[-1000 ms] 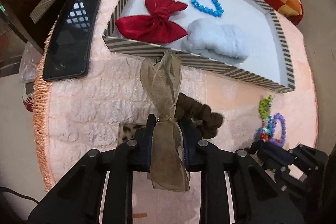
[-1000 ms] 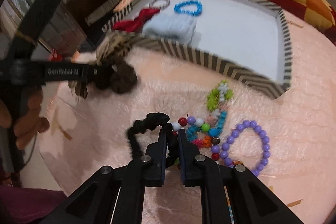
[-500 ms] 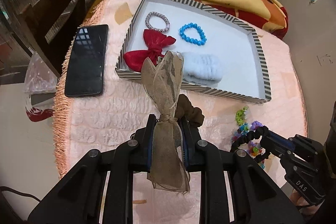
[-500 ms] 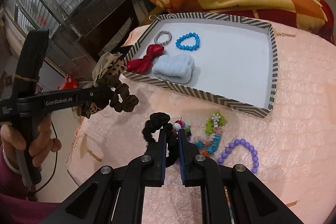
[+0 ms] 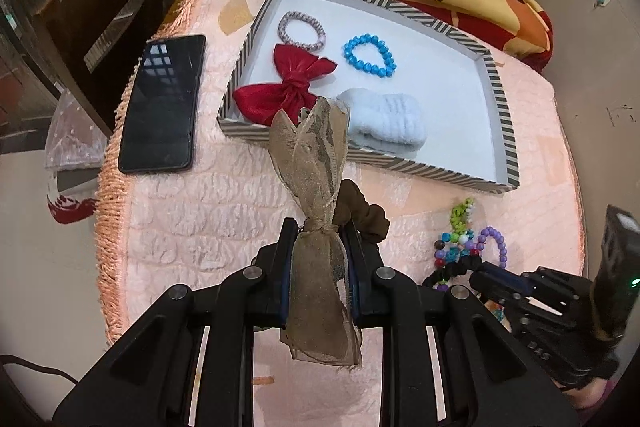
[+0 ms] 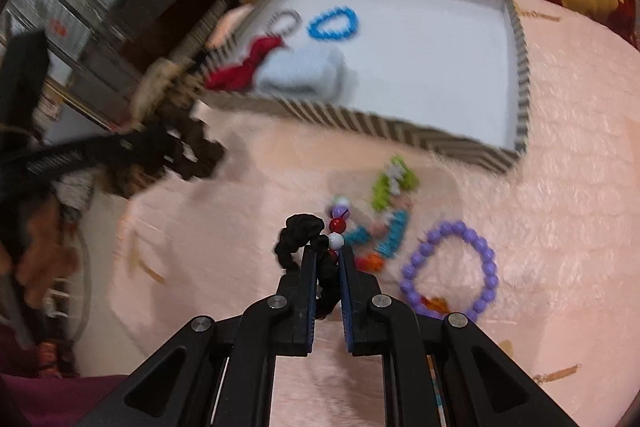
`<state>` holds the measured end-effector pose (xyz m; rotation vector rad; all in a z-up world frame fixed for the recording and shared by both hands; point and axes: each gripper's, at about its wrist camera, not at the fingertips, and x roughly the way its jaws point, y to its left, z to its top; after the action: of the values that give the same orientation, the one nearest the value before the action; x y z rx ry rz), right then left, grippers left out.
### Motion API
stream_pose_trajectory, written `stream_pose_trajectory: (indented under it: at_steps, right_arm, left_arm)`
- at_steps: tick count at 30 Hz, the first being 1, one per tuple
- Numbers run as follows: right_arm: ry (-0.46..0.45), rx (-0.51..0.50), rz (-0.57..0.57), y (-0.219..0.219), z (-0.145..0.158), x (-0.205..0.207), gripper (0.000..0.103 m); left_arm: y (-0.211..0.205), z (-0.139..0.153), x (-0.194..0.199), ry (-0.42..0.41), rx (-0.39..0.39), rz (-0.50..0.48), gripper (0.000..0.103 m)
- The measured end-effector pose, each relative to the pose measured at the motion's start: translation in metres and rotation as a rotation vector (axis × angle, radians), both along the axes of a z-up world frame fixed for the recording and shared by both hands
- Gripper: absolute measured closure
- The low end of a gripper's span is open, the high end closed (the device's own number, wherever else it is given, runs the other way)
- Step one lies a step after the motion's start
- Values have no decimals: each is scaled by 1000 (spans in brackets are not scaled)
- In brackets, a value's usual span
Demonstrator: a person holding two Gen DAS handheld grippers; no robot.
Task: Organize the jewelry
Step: 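Lift the black scrunchie with the right tool while the left tool holds the tan bow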
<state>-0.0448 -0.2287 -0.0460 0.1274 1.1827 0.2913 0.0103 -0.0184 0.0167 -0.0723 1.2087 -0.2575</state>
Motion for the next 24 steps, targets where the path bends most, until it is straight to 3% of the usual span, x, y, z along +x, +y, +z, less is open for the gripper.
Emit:
stream_pose_trajectory:
  at_steps: [6, 10, 11, 21, 24]
  right_arm:
    - [-28, -54, -19, -8, 2, -3, 91]
    - [-68, -42, -8, -8, 14, -5, 66]
    - [-81, -52, -3, -7, 15, -6, 64]
    - [-57, -80, 66, 7, 0, -6, 67]
    - [-37, -84, 66, 5, -8, -4, 81]
  left_arm:
    - [2, -4, 2, 9, 4, 8, 83]
    - [0, -3, 2, 5, 2, 3, 83]
    - [0, -3, 2, 6, 1, 2, 83]
    - [0, -4, 4, 14, 1, 8, 83]
    - [1, -5, 4, 16, 5, 7, 83]
